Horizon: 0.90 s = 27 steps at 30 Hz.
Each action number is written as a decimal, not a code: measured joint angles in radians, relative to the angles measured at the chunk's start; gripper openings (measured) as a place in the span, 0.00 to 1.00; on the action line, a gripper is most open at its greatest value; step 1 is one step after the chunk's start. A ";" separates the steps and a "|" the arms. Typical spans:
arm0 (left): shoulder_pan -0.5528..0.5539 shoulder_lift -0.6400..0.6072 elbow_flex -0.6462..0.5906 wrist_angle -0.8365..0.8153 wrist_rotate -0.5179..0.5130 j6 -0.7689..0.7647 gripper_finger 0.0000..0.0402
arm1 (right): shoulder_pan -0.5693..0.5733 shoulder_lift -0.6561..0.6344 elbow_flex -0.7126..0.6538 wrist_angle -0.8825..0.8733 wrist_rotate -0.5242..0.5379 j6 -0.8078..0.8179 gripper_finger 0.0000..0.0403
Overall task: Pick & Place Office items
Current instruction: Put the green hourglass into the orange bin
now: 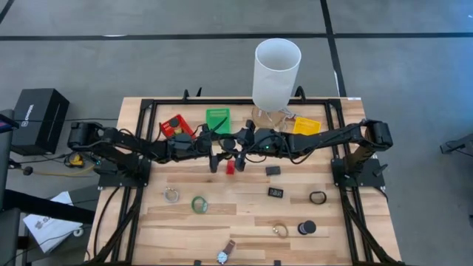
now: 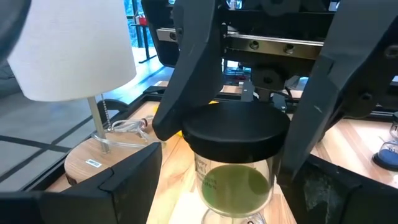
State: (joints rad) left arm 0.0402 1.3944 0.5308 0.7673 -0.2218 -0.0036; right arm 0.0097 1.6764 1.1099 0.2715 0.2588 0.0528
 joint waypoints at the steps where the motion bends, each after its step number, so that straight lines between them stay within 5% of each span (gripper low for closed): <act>1: 0.000 0.000 0.000 0.000 0.000 0.000 0.72 | 0.000 0.000 0.000 0.001 0.000 0.000 0.50; 9: 0.000 0.000 -0.001 -0.002 -0.001 0.000 0.60 | 0.000 0.000 0.000 0.006 0.000 -0.008 0.57; 16: 0.000 0.000 -0.001 -0.010 0.010 -0.002 0.48 | -0.013 -0.001 0.000 -0.011 0.000 -0.017 0.43; 21: -0.002 0.001 -0.003 -0.086 0.037 -0.030 0.42 | -0.011 -0.027 -0.001 -0.277 0.027 -0.095 0.39; 27: 0.009 0.000 -0.003 -0.155 0.036 -0.035 0.45 | -0.011 -0.028 -0.001 -0.547 0.062 -0.062 0.50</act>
State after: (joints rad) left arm 0.0490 1.3941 0.5282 0.6121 -0.1860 -0.0383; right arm -0.0017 1.6486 1.1091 -0.2754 0.3212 -0.0089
